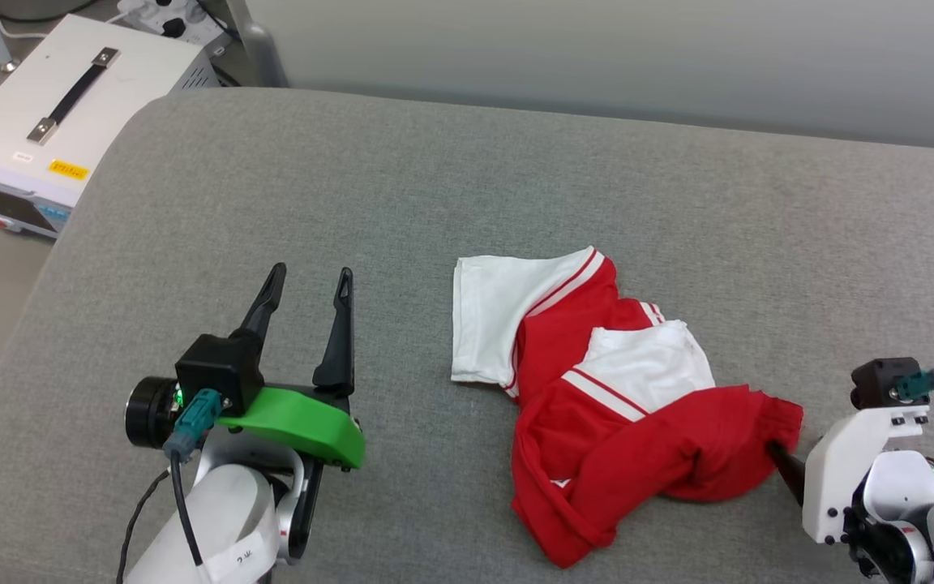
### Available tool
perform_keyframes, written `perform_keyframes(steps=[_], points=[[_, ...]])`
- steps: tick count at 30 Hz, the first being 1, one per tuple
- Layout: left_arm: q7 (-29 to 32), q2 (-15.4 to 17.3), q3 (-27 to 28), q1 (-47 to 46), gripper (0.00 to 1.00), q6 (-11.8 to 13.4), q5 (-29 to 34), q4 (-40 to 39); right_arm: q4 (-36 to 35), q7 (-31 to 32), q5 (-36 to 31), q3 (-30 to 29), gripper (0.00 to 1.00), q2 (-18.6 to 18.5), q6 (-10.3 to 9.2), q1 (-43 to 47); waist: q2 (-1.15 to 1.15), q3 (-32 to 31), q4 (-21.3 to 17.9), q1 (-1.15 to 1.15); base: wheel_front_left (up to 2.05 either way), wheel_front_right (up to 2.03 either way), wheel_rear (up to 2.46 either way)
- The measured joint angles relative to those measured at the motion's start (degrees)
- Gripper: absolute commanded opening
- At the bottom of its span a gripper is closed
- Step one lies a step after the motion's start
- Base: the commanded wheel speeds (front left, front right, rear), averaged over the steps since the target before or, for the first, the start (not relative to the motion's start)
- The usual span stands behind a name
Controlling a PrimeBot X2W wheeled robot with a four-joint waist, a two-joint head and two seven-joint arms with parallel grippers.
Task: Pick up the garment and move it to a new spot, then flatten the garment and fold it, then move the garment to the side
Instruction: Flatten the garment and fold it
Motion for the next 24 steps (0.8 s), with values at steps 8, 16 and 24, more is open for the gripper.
perform_keyframes(steps=[8, 16, 24], points=[[-0.5, -1.0, -0.9, -1.6, 1.0, -1.5, 0.5, 1.6, 10.2, 4.7, 3.6, 4.5, 0.73, -3.0, 0.0, -6.0, 0.0, 2.5, 2.0, 0.0, 0.0, 0.0, 0.0], [-0.6, -1.8, -1.0, -1.7, 1.0, -2.1, 0.5, 3.2, 11.6, 8.2, 7.2, 5.9, 0.0, -4.2, -0.03, -8.0, 0.0, 2.6, 2.0, 0.0, 0.0, 0.0, 0.0], [-0.9, -1.5, -1.4, -0.7, 1.0, -2.4, 0.5, 4.4, 0.4, 6.4, 6.6, 1.7, 0.0, -3.6, -0.02, 2.0, 0.0, -0.4, 1.0, 0.0, 0.0, 0.0, 0.0]])
